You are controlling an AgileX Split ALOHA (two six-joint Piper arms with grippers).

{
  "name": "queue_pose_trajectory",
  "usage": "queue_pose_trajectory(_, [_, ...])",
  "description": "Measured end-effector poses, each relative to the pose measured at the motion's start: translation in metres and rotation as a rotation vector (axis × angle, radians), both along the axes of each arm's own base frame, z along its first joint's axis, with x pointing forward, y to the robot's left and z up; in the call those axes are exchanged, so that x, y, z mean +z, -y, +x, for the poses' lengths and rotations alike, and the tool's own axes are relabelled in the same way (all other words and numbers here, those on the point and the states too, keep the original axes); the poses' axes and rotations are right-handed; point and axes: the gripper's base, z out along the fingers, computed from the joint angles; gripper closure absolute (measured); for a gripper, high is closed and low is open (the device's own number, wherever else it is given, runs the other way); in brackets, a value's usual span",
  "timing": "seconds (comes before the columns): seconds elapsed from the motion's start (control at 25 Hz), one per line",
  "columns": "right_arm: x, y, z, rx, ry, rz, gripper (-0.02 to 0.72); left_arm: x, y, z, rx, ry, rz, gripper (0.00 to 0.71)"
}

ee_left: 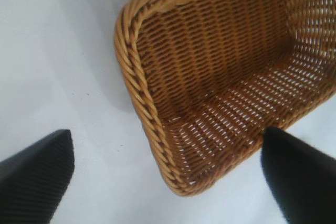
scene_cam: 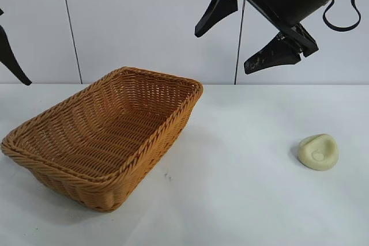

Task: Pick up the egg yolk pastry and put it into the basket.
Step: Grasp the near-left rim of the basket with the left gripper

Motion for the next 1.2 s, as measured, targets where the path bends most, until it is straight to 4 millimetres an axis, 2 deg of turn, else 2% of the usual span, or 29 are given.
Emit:
queue_pose_trajectory(0.2, [0.0, 0.0, 0.0, 0.0, 0.0, 0.0, 0.007, -0.001, 0.002, -0.001, 0.068, -0.031, -0.037, 0.018])
queue_pose_trajectory(0.44, [0.0, 0.0, 0.0, 0.0, 0.0, 0.0, 0.007, -0.001, 0.028, -0.007, 0.022, -0.017, -0.05, 0.018])
queue_pose_trajectory(0.52, [0.0, 0.0, 0.0, 0.0, 0.0, 0.0, 0.007, -0.006, 0.031, -0.004, 0.045, -0.028, -0.031, 0.018])
queue_pose_trajectory(0.68, [0.0, 0.0, 0.0, 0.0, 0.0, 0.0, 0.007, -0.031, 0.032, 0.006, 0.073, -0.113, 0.034, 0.018])
queue_pose_trajectory(1.04, [0.0, 0.0, 0.0, 0.0, 0.0, 0.0, 0.007, -0.091, 0.04, 0.031, 0.131, -0.222, 0.06, 0.018])
queue_pose_trajectory(1.2, [0.0, 0.0, 0.0, 0.0, 0.0, 0.0, 0.007, -0.109, 0.041, 0.037, 0.137, -0.234, 0.077, 0.018])
